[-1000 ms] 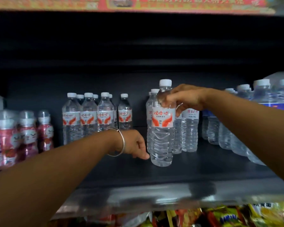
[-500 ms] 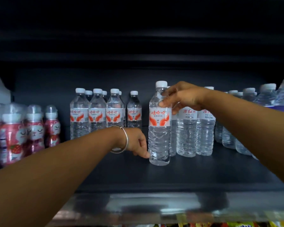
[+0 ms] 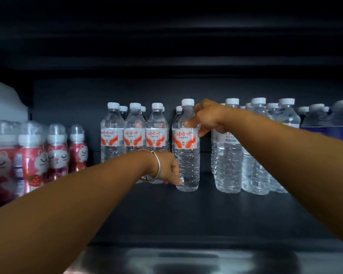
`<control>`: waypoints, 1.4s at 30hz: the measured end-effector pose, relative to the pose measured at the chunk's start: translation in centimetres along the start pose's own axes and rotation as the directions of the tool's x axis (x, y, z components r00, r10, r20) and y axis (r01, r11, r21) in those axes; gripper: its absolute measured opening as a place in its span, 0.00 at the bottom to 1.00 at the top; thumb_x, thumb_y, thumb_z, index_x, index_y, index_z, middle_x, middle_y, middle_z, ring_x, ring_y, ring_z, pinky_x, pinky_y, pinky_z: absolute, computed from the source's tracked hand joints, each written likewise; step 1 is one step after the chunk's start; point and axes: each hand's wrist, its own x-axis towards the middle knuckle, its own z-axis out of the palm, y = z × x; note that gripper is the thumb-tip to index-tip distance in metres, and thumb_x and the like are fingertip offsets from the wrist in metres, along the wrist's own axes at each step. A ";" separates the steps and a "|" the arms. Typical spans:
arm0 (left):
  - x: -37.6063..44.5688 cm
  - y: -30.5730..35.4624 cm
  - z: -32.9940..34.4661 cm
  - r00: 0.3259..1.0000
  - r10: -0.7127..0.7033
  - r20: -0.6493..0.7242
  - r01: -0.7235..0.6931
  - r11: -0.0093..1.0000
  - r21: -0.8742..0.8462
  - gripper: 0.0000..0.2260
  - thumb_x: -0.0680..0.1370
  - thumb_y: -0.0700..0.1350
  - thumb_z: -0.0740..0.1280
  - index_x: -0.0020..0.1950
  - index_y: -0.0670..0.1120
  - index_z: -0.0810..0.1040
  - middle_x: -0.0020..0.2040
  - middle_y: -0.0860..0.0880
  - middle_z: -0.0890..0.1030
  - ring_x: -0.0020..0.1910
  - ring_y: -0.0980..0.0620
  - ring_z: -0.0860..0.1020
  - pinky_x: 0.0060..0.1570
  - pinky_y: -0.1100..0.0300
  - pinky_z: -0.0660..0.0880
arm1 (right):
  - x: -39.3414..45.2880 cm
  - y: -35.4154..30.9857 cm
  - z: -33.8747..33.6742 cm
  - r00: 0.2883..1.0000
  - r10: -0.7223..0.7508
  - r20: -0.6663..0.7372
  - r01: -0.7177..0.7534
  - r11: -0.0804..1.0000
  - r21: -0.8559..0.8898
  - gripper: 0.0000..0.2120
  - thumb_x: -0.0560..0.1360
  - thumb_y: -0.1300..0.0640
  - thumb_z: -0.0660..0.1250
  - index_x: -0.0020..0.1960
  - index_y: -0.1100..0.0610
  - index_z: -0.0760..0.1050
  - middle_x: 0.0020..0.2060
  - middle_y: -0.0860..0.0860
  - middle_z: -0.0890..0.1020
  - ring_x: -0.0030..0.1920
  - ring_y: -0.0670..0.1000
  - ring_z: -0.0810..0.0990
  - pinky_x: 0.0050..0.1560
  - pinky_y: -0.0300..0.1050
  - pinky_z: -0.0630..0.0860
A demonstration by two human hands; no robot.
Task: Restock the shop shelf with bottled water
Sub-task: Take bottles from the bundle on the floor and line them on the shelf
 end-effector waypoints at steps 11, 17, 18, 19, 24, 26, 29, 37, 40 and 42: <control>2.2 -2.2 0.5 1.000 0.011 -0.019 -0.012 0.997 -0.080 0.14 0.74 0.44 0.69 0.57 0.40 0.78 0.48 0.46 0.79 0.40 0.54 0.74 0.36 0.66 0.71 | 4.6 1.4 2.5 0.997 0.012 -0.071 -0.010 1.000 0.022 0.23 0.75 0.60 0.68 0.67 0.63 0.67 0.58 0.58 0.78 0.52 0.57 0.81 0.51 0.51 0.81; 2.5 -2.7 0.6 0.999 0.002 -0.035 -0.005 0.994 -0.108 0.14 0.74 0.43 0.69 0.57 0.39 0.77 0.46 0.46 0.79 0.31 0.58 0.72 0.31 0.68 0.70 | 5.0 1.6 2.9 0.997 0.034 -0.075 -0.027 0.996 0.087 0.28 0.75 0.59 0.67 0.73 0.57 0.62 0.60 0.56 0.77 0.54 0.54 0.81 0.55 0.49 0.79; 2.5 -2.7 0.6 0.999 0.003 -0.038 -0.007 0.994 -0.113 0.14 0.74 0.43 0.69 0.57 0.38 0.77 0.45 0.46 0.79 0.30 0.58 0.72 0.31 0.68 0.70 | 4.8 1.7 2.9 0.996 0.045 -0.074 -0.036 0.992 0.121 0.28 0.76 0.59 0.67 0.73 0.57 0.62 0.61 0.56 0.77 0.53 0.53 0.80 0.53 0.46 0.79; 2.4 -2.6 0.5 0.999 0.004 -0.042 -0.009 0.993 -0.114 0.14 0.74 0.43 0.69 0.57 0.38 0.77 0.45 0.45 0.79 0.30 0.58 0.72 0.31 0.67 0.70 | 4.5 1.7 2.9 0.996 0.051 -0.067 -0.040 0.987 0.158 0.28 0.76 0.59 0.67 0.73 0.56 0.62 0.60 0.56 0.77 0.51 0.52 0.80 0.50 0.44 0.79; 2.3 -2.4 0.6 0.998 0.001 -0.064 -0.005 0.997 -0.071 0.12 0.74 0.43 0.69 0.56 0.40 0.78 0.48 0.43 0.82 0.31 0.57 0.74 0.27 0.71 0.70 | 3.0 2.0 3.5 0.996 0.046 -0.078 -0.028 0.977 0.213 0.25 0.77 0.58 0.65 0.72 0.56 0.63 0.42 0.53 0.81 0.42 0.52 0.81 0.46 0.45 0.79; 2.4 -2.2 0.8 0.997 0.003 -0.078 -0.006 0.999 -0.042 0.12 0.74 0.43 0.69 0.56 0.40 0.78 0.51 0.43 0.82 0.38 0.54 0.76 0.32 0.70 0.71 | 2.7 2.2 3.7 0.994 0.035 -0.107 -0.011 0.977 0.213 0.25 0.76 0.59 0.67 0.71 0.56 0.65 0.45 0.53 0.80 0.45 0.53 0.81 0.47 0.47 0.81; 2.3 -1.8 1.0 0.995 -0.003 -0.104 0.002 1.000 -0.009 0.13 0.74 0.44 0.70 0.56 0.41 0.78 0.49 0.46 0.81 0.44 0.53 0.76 0.41 0.65 0.72 | 2.4 2.7 4.1 0.991 0.036 -0.127 -0.013 0.983 0.180 0.24 0.73 0.62 0.70 0.68 0.58 0.68 0.49 0.52 0.79 0.48 0.55 0.83 0.49 0.52 0.81; 1.1 -0.3 1.3 0.987 -0.042 -0.152 0.044 0.999 0.010 0.12 0.74 0.43 0.70 0.57 0.41 0.78 0.53 0.45 0.81 0.46 0.53 0.75 0.50 0.61 0.72 | 1.1 3.0 5.0 0.980 0.031 -0.197 -0.036 0.999 -0.023 0.14 0.73 0.59 0.71 0.56 0.61 0.76 0.48 0.55 0.83 0.46 0.56 0.84 0.48 0.50 0.81; 0.1 0.9 1.3 0.985 -0.048 -0.165 0.048 0.999 -0.002 0.12 0.74 0.43 0.70 0.56 0.41 0.78 0.50 0.45 0.80 0.46 0.53 0.74 0.49 0.61 0.71 | -0.4 3.2 4.7 0.986 -0.016 -0.168 -0.023 0.973 -0.230 0.16 0.72 0.56 0.72 0.58 0.61 0.75 0.50 0.53 0.81 0.50 0.54 0.82 0.51 0.45 0.79; -0.8 2.0 1.2 0.984 -0.060 -0.167 0.065 0.998 0.019 0.11 0.74 0.43 0.69 0.55 0.41 0.78 0.48 0.47 0.78 0.46 0.52 0.74 0.50 0.58 0.72 | -1.9 3.2 4.3 0.992 -0.034 -0.119 -0.010 0.935 -0.355 0.16 0.73 0.61 0.69 0.60 0.62 0.74 0.53 0.55 0.80 0.53 0.55 0.81 0.55 0.46 0.78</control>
